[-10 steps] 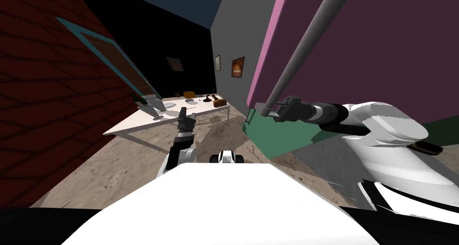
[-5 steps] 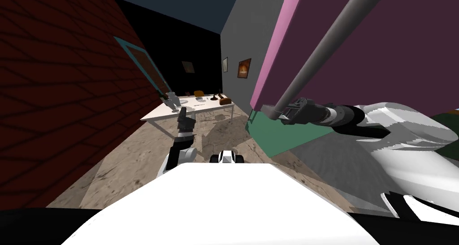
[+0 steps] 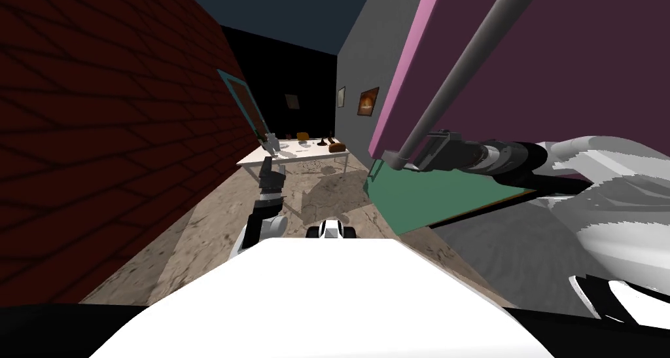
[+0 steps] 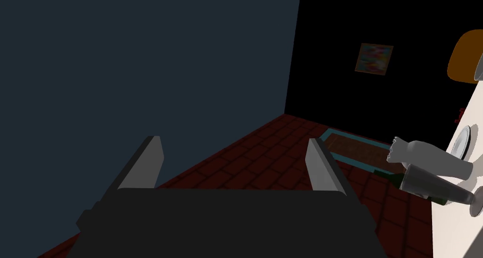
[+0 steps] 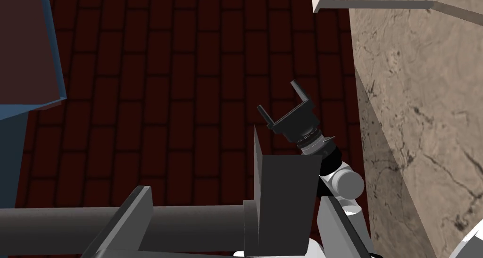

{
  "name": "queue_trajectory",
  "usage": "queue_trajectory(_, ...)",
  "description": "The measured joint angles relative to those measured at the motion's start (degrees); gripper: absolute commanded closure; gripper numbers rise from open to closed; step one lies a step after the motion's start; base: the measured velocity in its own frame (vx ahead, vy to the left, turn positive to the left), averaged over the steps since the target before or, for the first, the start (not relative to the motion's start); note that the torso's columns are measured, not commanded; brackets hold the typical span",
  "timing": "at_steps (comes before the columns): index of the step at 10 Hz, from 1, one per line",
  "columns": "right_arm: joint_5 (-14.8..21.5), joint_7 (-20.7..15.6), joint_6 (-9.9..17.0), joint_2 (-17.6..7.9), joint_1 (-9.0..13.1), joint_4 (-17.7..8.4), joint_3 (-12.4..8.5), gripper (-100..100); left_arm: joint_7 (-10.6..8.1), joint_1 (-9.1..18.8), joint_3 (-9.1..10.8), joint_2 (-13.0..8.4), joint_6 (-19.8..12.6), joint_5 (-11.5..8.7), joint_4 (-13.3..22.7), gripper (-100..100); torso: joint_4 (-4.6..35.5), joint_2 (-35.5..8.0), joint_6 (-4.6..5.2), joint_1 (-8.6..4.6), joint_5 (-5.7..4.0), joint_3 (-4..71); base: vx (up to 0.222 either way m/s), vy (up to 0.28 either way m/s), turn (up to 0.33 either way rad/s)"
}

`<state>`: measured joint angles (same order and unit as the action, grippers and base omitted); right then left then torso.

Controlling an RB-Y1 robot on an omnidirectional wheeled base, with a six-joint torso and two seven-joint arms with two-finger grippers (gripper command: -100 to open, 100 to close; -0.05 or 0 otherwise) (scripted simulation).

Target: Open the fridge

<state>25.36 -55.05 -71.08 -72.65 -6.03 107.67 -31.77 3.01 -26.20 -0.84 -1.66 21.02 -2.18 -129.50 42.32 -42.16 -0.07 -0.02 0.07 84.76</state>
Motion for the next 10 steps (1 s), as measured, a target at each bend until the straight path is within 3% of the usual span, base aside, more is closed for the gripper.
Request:
queue_trajectory(2, 0.57, 1.37, 1.68, -1.48, 0.23, -1.1, -0.28, -100, 0.0, 0.0, 0.0, 0.0, 0.0, 0.0, 0.0, 0, 0.43, -0.4, -0.11, -0.05, 0.27, -0.03, -0.113, -0.009, 0.207)
queue_trajectory(4, 1.07, 2.17, 3.13, -3.69, 1.83, -3.83, 0.99, -100, 0.0, 0.0, 0.0, 0.0, 0.0, 0.0, 0.0, 0, 0.85, -0.6, -0.41, 0.06, 0.69, 0.13, -0.099, -0.004, 0.144)
queue_trajectory(7, 1.4, 2.93, 4.06, -3.73, 1.39, -2.93, 0.51, -100, 0.0, -0.02, 0.01, 0.0, 0.0, 0.0, 0.0, 0, 0.92, -0.66, -0.19, 0.11, 0.66, 0.04, -0.004, -0.009, -0.008)
queue_trajectory(8, 1.55, 2.94, 4.04, -3.67, 1.16, -2.9, 0.7, 0, 0.0, -0.02, 0.01, 0.0, 0.0, 0.0, 0.0, 0, 0.6, -0.61, -0.11, 0.2, 0.44, -0.14, 0.0, 0.0, 0.0)
queue_trajectory(10, 1.76, 2.92, 3.86, -3.65, 0.9, -2.92, 0.99, 0, 0.0, -0.02, 0.01, 0.0, 0.0, 0.0, 0.0, 0, 0.22, -0.4, 0.03, 0.28, 0.16, -0.27, 0.0, 0.0, 0.0)
